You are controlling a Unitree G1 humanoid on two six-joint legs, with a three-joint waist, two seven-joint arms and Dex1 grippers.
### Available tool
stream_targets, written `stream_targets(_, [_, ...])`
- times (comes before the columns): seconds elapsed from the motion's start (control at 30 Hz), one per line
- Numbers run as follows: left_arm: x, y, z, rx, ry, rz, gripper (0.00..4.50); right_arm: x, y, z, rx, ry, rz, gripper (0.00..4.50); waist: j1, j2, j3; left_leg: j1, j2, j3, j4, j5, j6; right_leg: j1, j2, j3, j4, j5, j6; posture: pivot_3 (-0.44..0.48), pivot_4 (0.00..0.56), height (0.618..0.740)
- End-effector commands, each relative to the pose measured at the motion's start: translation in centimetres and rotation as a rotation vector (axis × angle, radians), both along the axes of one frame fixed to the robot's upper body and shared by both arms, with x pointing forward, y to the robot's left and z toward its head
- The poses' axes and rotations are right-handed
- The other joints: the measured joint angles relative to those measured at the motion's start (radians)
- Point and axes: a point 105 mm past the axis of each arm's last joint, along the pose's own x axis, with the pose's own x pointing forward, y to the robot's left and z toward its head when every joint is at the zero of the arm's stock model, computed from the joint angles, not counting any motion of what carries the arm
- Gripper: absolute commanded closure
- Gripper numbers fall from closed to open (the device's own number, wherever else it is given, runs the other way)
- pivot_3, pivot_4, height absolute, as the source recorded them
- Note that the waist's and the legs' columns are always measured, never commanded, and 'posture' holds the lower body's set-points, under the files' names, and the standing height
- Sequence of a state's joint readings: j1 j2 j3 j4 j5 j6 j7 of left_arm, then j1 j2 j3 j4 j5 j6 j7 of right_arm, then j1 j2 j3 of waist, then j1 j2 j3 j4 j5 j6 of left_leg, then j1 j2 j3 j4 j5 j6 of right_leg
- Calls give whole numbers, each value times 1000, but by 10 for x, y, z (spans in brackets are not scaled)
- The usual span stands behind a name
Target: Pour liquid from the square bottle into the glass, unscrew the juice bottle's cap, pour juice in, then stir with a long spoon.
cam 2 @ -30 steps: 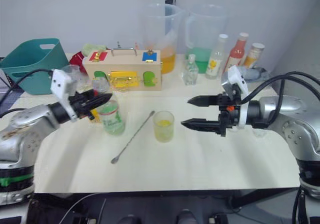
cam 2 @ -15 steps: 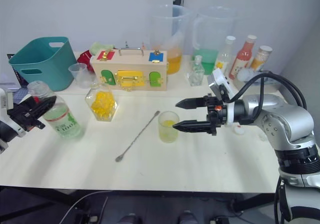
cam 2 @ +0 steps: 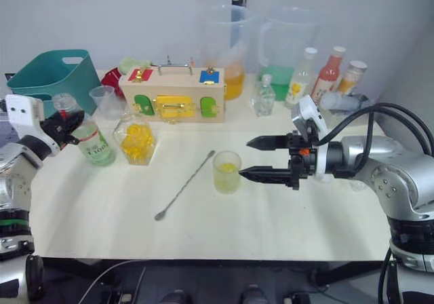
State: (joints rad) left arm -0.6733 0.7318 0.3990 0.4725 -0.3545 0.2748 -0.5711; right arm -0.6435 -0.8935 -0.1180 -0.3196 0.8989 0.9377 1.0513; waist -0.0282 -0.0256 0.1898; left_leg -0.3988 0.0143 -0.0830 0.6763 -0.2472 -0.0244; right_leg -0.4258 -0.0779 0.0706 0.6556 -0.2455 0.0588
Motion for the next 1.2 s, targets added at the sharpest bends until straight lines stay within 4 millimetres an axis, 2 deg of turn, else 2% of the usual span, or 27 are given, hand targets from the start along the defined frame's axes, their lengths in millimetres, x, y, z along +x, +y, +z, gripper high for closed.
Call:
stream_targets(0.03, [1, 9, 10, -1, -53, 21, 3434, -7, -3, 11, 2, -50, -10, 0, -2, 0, 0, 0, 0, 0, 0, 0, 0, 0, 0, 0, 0, 0, 0, 0, 150, 740])
stream_targets(0.13, [3, 19, -3, -27, -23, 60, 3434, -6, -5, 14, 4, -57, -24, 0, -2, 0, 0, 1, 0, 0, 0, 0, 0, 1, 0, 0, 0, 0, 0, 0, 150, 740])
stream_targets(0.23, [2, 21, -5, -14, -23, 70, 3434, -6, -5, 13, 2, -57, -26, 0, -5, 0, 0, 3, 0, 0, 0, 0, 0, 2, 0, 0, 1, 0, 0, 0, 150, 740])
stream_targets(0.3, [0, 21, -1, -22, -42, 65, 2414, -6, -5, 13, 2, -59, -29, 0, -9, 0, 0, 3, 0, 0, 0, 0, 0, 2, 0, 0, 1, 0, 0, 0, 150, 740])
stream_targets(0.43, [-4, 15, 11, -25, -97, 36, 1140, -4, -4, 13, 3, -64, -28, 0, -15, 0, 0, 3, 0, 0, 0, 0, 0, 2, 0, 0, 2, 0, 0, 0, 150, 740])
stream_targets(0.5, [-8, 12, 23, -24, -149, 25, 462, -3, -4, 14, 5, -68, -26, 0, -14, 0, 0, 3, 0, 0, 0, 0, 0, 1, 0, 0, 2, 0, 0, 0, 150, 740])
stream_targets(0.53, [-12, 10, 36, -11, -212, 12, 109, -1, -3, 15, 14, -75, -32, 0, -14, 0, 0, 2, 0, 0, 0, 0, 0, 1, 0, 0, 2, 0, 0, 0, 150, 740])
stream_targets(0.67, [-29, 3, 74, 4, -393, -29, 47, 5, -5, 14, 13, -92, -54, 0, -12, 0, 0, 1, 0, -1, 0, 0, 0, 1, 0, 0, 1, 0, 0, 0, 150, 740])
stream_targets(0.8, [-39, -4, 95, 1, -465, -87, 47, 6, -5, 15, 14, -100, -50, 0, -12, 0, 0, 1, 0, -1, 0, 0, 0, 1, -1, 0, 1, 0, 0, 0, 150, 740])
stream_targets(0.93, [-51, -27, 127, 39, -541, -198, 47, 8, -5, 17, 17, -111, -50, 0, -13, 0, 0, 0, 0, -1, 1, 0, 0, 1, 0, 0, 1, 0, 0, 0, 150, 740])
stream_targets(1.0, [-53, -36, 131, 63, -536, -246, 47, 9, -5, 17, 16, -113, -48, 0, -14, 0, 0, 0, 0, -1, 0, 0, 0, 1, 0, 0, 0, 0, 0, 0, 150, 740])
stream_targets(1.03, [-55, -45, 130, 128, -527, -278, 47, 9, -5, 17, 16, -114, -48, 0, -14, 0, 0, 0, 0, -1, 0, 0, 0, 1, 0, 0, 1, 0, 0, 0, 150, 740])
stream_targets(1.13, [-63, -85, 122, 301, -457, -451, 47, 8, -9, 17, 12, -117, -49, 0, -14, 0, 0, 1, 0, -1, 0, 0, 0, 1, 0, 0, 0, 0, 0, 0, 150, 740])
stream_targets(1.2, [-66, -99, 117, 316, -409, -538, 47, 8, -11, 17, 8, -118, -53, 0, -14, 0, 0, 1, 0, 0, 0, 0, 0, 1, 0, 0, 0, 0, 0, 0, 150, 740])
